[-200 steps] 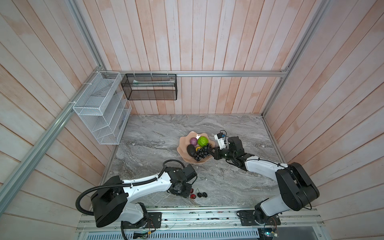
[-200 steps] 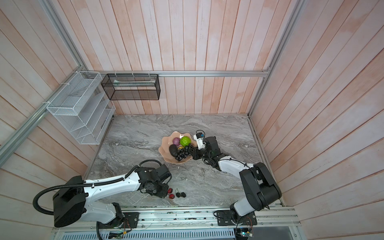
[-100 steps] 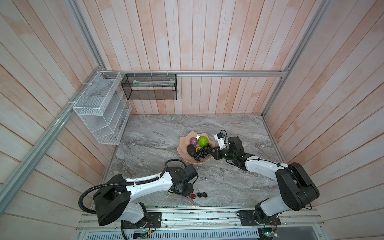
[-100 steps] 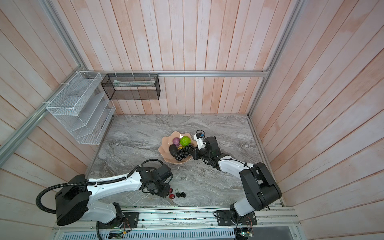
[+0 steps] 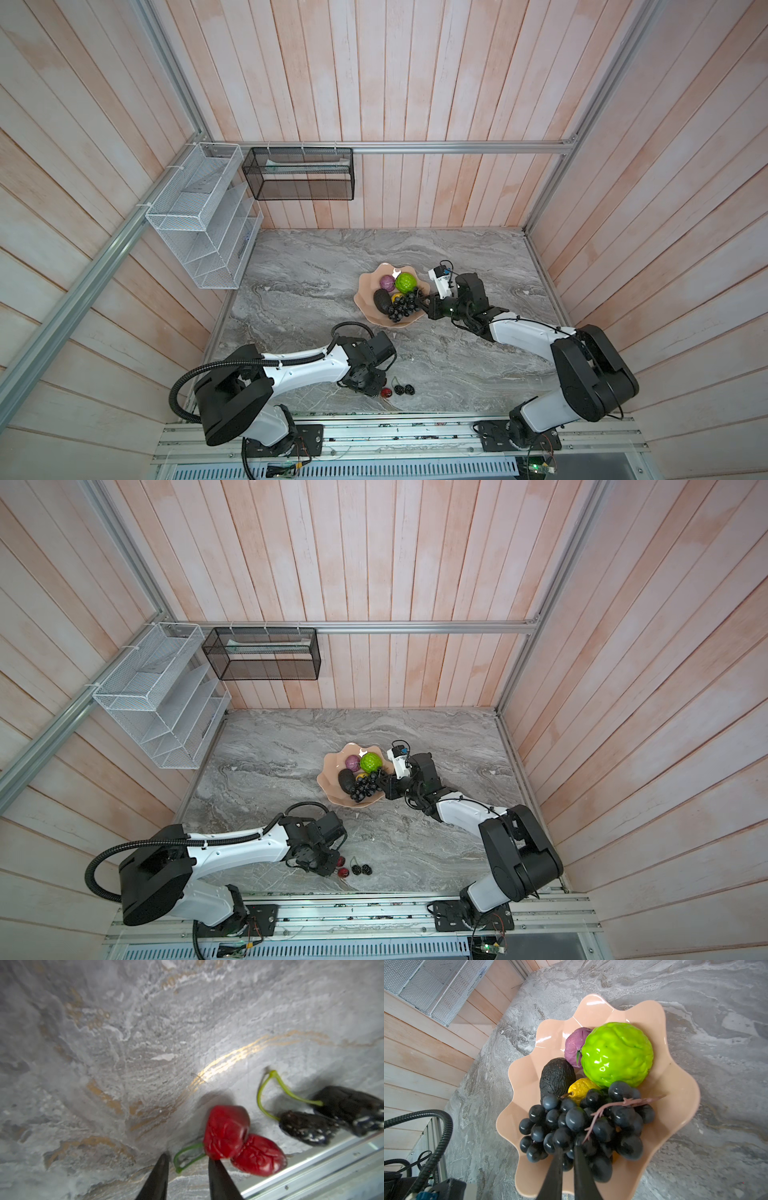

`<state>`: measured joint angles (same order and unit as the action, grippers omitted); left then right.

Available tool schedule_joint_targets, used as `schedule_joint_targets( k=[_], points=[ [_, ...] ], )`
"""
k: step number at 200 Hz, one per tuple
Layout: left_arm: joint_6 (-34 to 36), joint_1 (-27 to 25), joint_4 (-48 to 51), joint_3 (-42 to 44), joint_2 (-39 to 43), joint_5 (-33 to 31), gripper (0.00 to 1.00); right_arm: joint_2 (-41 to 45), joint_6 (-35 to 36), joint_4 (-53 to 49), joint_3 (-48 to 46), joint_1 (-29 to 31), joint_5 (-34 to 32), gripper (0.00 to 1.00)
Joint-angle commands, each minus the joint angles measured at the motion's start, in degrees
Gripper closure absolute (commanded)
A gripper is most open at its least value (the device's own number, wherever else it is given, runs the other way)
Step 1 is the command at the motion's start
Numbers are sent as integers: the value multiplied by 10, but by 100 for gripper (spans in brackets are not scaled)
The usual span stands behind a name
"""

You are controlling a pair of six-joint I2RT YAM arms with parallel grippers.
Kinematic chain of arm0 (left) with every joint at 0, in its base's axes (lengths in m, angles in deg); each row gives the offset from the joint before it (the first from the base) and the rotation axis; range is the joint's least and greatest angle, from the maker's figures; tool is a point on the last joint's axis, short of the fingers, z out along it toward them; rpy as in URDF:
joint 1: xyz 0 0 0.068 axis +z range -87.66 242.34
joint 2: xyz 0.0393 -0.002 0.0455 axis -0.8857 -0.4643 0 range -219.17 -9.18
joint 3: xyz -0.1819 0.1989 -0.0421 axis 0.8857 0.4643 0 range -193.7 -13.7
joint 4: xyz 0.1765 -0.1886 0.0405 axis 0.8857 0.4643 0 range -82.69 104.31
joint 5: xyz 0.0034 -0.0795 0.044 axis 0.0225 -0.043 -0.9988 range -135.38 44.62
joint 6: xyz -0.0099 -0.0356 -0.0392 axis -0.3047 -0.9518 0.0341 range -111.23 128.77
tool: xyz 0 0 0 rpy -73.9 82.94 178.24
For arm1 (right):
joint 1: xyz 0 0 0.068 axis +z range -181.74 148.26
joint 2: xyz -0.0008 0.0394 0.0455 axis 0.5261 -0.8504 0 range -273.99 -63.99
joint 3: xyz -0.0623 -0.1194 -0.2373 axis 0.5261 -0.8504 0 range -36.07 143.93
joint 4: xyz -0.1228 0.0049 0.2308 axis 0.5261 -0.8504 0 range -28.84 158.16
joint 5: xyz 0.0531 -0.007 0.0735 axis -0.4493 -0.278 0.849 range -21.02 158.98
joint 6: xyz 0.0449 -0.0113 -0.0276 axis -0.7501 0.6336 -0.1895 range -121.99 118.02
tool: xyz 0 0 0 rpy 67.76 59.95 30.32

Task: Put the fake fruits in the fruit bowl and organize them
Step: 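Lift the red cherries with the left gripper and carry them to the bowl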

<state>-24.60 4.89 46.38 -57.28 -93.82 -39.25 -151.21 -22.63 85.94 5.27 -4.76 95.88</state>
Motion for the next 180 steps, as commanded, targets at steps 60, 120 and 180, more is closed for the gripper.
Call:
schedule_joint_targets(
  k=[60, 120, 180],
  points=[
    [-7, -3, -6, 19, 28, -5, 92, -6, -1, 6, 0, 4, 5, 87],
    [-20, -2, 3, 21, 58, -7, 100, -2, -1, 7, -5, 4, 2, 87],
    [-43, 3, 27, -5, 112, -13, 100, -1, -2, 8, -4, 4, 3, 87]
  ],
)
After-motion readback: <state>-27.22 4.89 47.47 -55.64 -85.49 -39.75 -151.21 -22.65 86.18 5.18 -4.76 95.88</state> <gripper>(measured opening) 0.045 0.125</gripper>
